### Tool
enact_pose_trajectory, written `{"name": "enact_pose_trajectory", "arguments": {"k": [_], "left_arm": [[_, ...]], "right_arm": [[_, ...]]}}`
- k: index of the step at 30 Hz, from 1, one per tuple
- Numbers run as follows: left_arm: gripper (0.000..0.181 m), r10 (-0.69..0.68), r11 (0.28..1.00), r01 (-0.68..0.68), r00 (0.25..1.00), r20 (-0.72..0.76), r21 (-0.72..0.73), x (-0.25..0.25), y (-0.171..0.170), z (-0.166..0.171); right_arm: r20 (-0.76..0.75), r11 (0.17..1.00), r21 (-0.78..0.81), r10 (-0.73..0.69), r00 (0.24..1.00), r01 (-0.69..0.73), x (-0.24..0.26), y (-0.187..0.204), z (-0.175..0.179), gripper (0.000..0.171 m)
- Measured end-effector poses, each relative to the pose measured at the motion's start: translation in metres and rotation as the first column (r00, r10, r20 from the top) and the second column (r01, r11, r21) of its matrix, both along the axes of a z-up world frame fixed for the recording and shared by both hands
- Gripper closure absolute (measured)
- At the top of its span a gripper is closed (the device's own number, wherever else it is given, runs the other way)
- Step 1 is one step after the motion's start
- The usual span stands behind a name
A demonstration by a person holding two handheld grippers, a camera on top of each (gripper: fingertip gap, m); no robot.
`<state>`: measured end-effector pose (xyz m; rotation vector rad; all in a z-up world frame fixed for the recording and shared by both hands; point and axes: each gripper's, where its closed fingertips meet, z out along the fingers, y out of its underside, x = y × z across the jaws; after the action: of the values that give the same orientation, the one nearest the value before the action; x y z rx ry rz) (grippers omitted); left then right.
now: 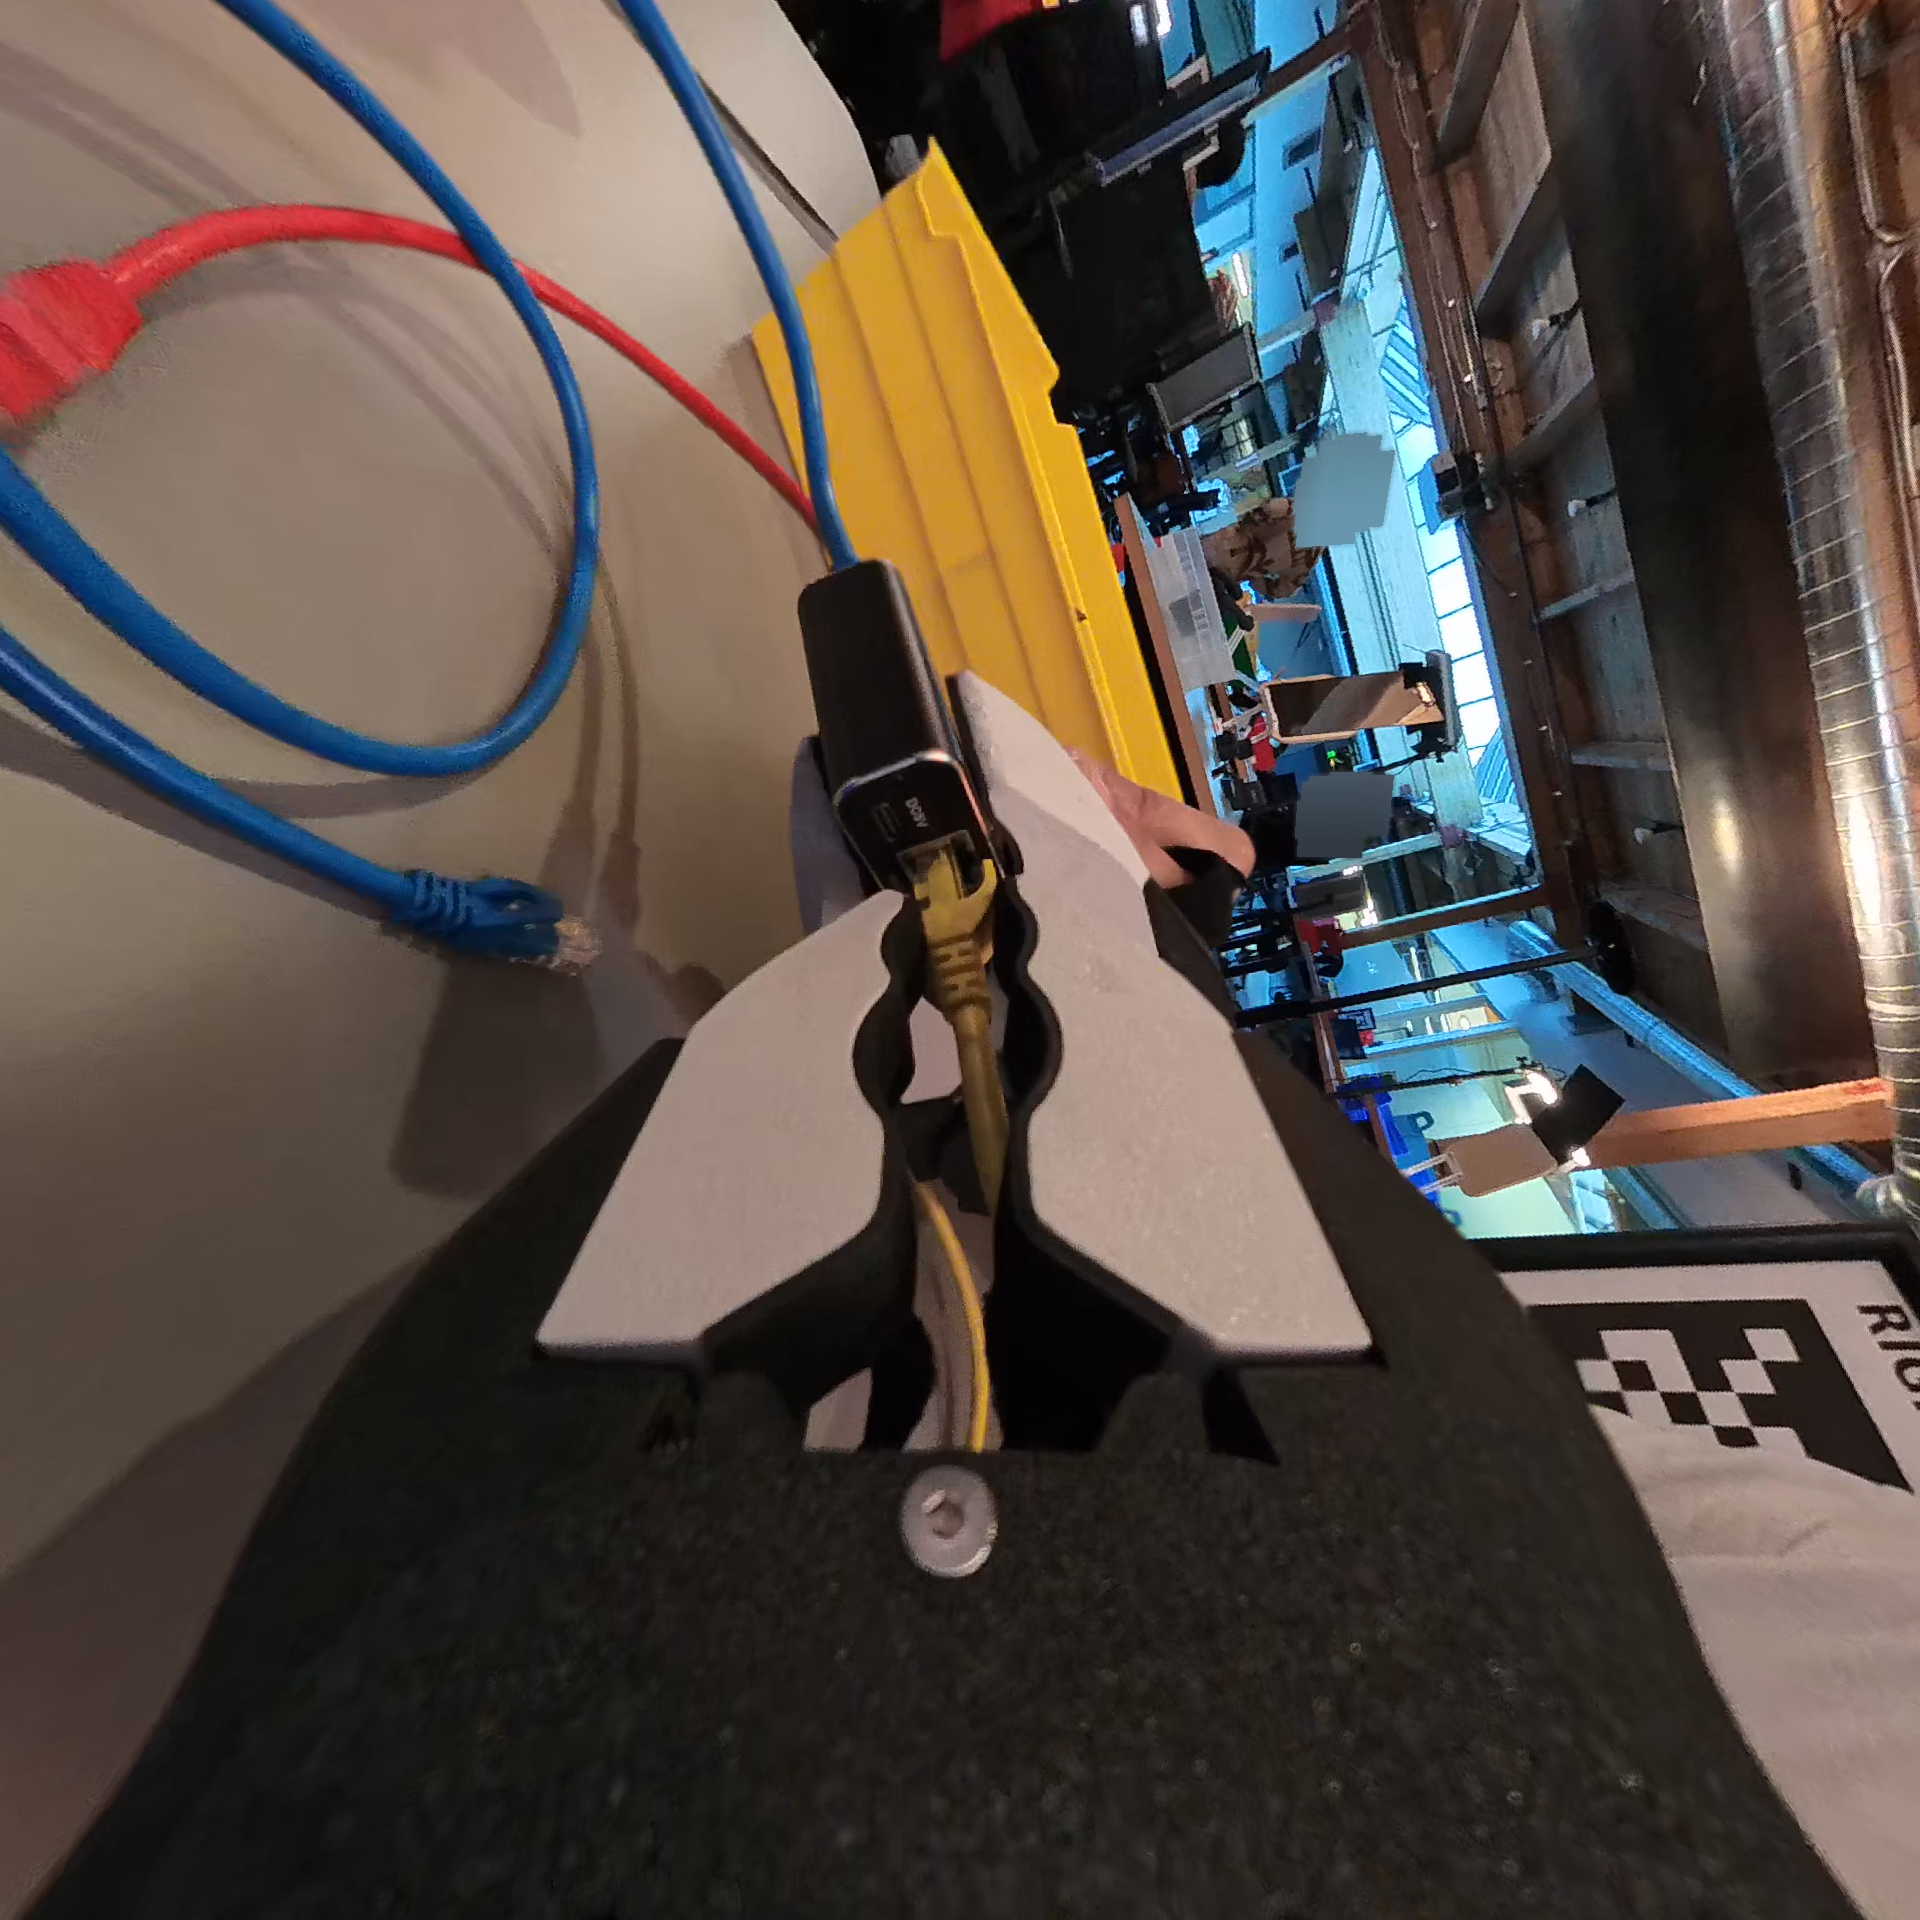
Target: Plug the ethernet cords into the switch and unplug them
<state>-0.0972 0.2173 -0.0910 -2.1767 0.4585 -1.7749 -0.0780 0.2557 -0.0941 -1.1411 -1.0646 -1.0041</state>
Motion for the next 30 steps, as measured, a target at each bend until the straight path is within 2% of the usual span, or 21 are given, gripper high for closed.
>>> {"name": "enact_pose_trajectory", "arguments": {"k": [3, 5, 7, 10, 13, 14, 16, 18, 20, 22, 24, 27, 30], "left_arm": [[0.168, 0.020, 1.000, -0.020, 1.000, 0.019, -0.012, 0.000, 0.000, 0.002], [0.168, 0.013, 1.000, -0.013, 1.000, -0.003, 0.017, 0.002, -0.004, 0.002], [0.168, 0.025, 0.997, -0.027, 0.999, 0.019, 0.075, 0.002, -0.006, 0.008], [0.161, -0.042, 0.956, 0.041, 0.999, 0.000, 0.291, -0.006, -0.009, 0.021], [0.157, -0.094, 0.861, 0.064, 0.995, 0.033, 0.504, -0.028, -0.005, 0.050], [0.158, -0.113, 0.812, 0.098, 0.994, -0.010, 0.575, -0.035, -0.002, 0.051], [0.156, -0.137, 0.703, 0.171, 0.985, -0.104, 0.690, -0.048, 0.005, 0.050], [0.155, -0.230, 0.595, 0.256, 0.963, -0.143, 0.762, -0.052, -0.002, 0.053], [0.144, -0.306, 0.438, 0.365, 0.920, -0.245, 0.821, -0.046, -0.014, 0.046], [0.139, -0.269, 0.283, 0.439, 0.890, -0.369, 0.853, -0.034, -0.016, 0.034], [0.145, -0.234, 0.174, 0.466, 0.875, -0.424, 0.867, -0.020, -0.019, 0.030], [0.144, -0.241, 0.033, 0.528, 0.828, -0.506, 0.849, -0.012, -0.028, 0.021], [0.152, -0.235, -0.116, 0.508, 0.821, -0.520, 0.854, -0.010, -0.031, 0.024]], "right_arm": [[-0.038, 1.000, -0.015, -0.001, 0.999, 0.001, -0.002, -0.002, 0.001, 0.144], [-0.048, 0.999, -0.019, 0.032, 0.998, -0.033, -0.009, -0.008, 0.001, 0.139], [-0.093, 0.999, -0.028, 0.042, 0.995, -0.045, -0.009, -0.010, 0.004, 0.142], [-0.134, 0.997, -0.046, 0.051, 0.990, -0.057, -0.005, -0.013, 0.013, 0.145], [-0.154, 0.988, -0.120, 0.078, 0.985, -0.097, -0.002, -0.014, 0.004, 0.145], [-0.163, 0.987, -0.127, 0.076, 0.984, -0.097, 0.002, -0.014, 0.003, 0.145], [-0.226, 0.961, -0.197, 0.148, 0.963, -0.194, -0.002, -0.016, 0.000, 0.145], [-0.285, 0.957, -0.210, 0.135, 0.949, -0.199, 0.004, -0.014, 0.007, 0.145], [-0.356, 0.919, -0.254, 0.200, 0.913, -0.301, -0.002, -0.020, 0.010, 0.145], [-0.379, 0.865, -0.310, 0.269, 0.885, -0.395, -0.013, -0.029, 0.010, 0.145], [-0.405, 0.826, -0.368, 0.272, 0.873, -0.427, -0.019, -0.034, 0.008, 0.145], [-0.457, 0.790, -0.387, 0.284, 0.843, -0.476, -0.024, -0.041, 0.012, 0.145], [-0.465, 0.766, -0.409, 0.292, 0.836, -0.495, -0.026, -0.046, 0.012, 0.145]]}}
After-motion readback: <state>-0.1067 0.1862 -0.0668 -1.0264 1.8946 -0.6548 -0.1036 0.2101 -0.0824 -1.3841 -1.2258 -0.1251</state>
